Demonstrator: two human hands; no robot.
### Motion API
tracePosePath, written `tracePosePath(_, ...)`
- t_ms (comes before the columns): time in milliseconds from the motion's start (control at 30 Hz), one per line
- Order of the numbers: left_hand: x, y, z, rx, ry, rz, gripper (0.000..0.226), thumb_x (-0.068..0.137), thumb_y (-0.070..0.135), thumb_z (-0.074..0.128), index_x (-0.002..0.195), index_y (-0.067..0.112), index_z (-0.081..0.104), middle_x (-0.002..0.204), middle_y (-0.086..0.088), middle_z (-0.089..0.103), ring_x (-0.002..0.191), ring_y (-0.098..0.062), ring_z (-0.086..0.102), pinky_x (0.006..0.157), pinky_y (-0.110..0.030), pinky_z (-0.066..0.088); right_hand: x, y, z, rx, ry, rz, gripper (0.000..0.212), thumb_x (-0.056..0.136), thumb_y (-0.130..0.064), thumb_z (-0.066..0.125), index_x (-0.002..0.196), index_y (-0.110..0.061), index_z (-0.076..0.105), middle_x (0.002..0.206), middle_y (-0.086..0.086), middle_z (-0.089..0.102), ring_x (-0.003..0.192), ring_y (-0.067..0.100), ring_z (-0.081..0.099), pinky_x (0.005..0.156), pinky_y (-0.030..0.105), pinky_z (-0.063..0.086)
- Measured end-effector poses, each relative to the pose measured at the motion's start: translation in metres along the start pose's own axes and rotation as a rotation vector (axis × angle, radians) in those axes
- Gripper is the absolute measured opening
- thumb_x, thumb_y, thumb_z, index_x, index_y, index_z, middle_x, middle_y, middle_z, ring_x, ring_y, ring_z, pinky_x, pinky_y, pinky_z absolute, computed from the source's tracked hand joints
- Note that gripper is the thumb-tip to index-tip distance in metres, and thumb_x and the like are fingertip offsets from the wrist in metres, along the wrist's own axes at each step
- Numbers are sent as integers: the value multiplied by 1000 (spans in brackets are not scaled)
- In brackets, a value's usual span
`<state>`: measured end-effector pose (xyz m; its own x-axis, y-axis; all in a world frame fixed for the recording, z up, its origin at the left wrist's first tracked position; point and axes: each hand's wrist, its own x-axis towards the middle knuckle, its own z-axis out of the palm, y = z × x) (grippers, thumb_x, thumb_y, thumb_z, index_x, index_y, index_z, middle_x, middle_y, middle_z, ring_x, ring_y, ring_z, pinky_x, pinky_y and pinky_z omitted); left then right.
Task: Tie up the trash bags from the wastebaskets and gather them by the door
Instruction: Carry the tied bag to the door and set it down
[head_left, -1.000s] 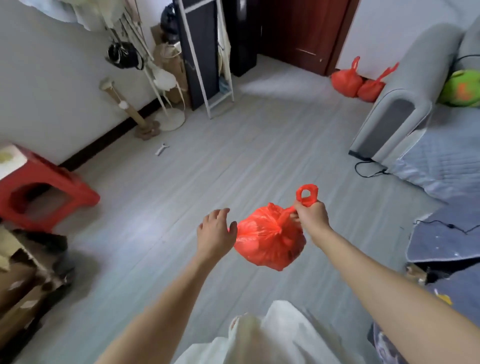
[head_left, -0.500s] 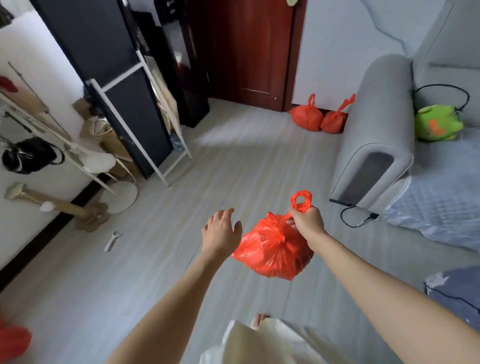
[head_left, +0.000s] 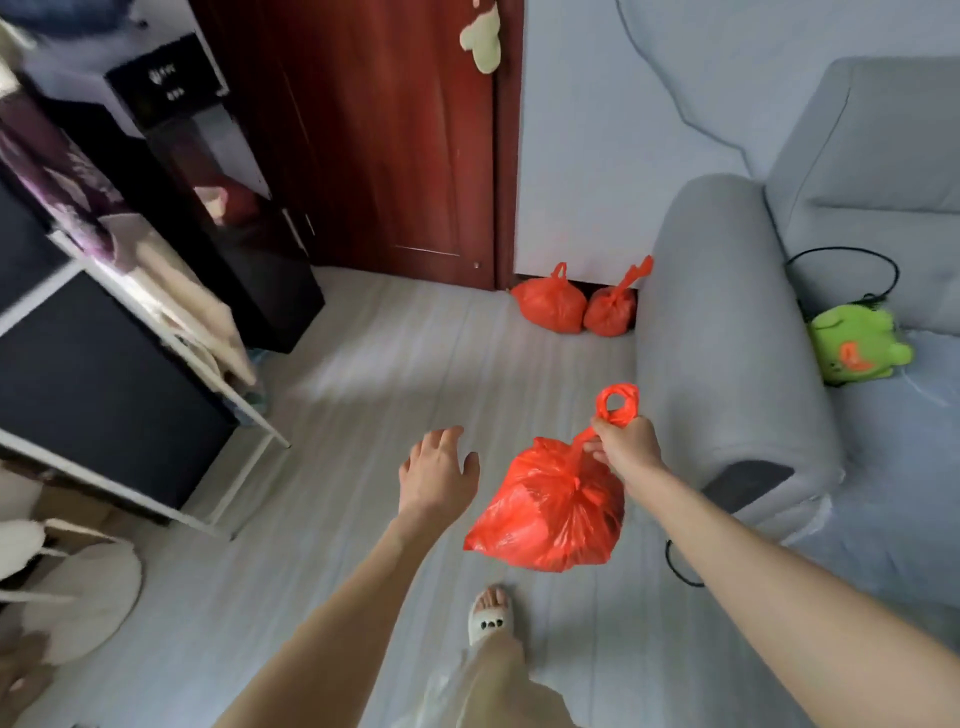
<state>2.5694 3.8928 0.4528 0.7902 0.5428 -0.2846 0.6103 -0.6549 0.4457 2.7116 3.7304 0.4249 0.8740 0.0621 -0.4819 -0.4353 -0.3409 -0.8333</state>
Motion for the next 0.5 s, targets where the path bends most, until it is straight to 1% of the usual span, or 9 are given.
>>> tracePosePath(67,65,24,-15,4,-13,24,48,94,32,42,140,20,34,146,-5,37,133,-28,33,107,-42,29,49,-40,5,30,29,18,23,82,-18,58,59,-15,58,35,-6,59,71,36,67,84,51,53)
tracePosePath(167,151,66,-35,15,-38,84,48,94,32,41,140,20,34,145,-4,37,133,-28,33,107,-43,29,116,-94,5,69,79,41,24,83,-17,59,59,-15,57,35,-3,59,55,24,63,81,48,53)
tracePosePath(200,178,79,-39,26,-43,104,48,94,31,41,140,20,35,145,-4,37,133,-27,34,107,-43,29,136,-111,5,80,97,40,24,83,-16,59,59,-15,57,38,-2,60,53,22,62,80,47,53)
tracePosePath(300,258,119,-50,51,-55,178,48,94,31,41,140,19,34,145,-3,38,133,-26,34,109,-42,27,200,-157,5,126,130,10,25,85,-14,58,61,-14,56,57,7,62,59,25,62,75,41,52)
tracePosePath(367,317,147,-52,73,-45,221,48,94,32,40,141,19,34,145,-3,37,133,-24,34,110,-41,27,255,-187,7,149,131,-6,23,86,-13,57,63,-14,56,62,10,61,61,23,62,71,37,52)
tracePosePath(467,398,182,-52,95,-21,264,48,95,32,41,141,18,33,145,-3,37,133,-24,34,109,-39,27,330,-223,13,149,125,-32,19,85,-16,59,66,-15,59,66,8,63,67,27,64,74,41,53)
tracePosePath(500,426,195,-50,98,-13,269,49,94,31,41,141,18,33,144,-3,38,133,-24,34,108,-39,28,358,-232,15,146,128,-39,15,85,-15,58,70,-15,61,67,8,64,69,28,64,75,41,53)
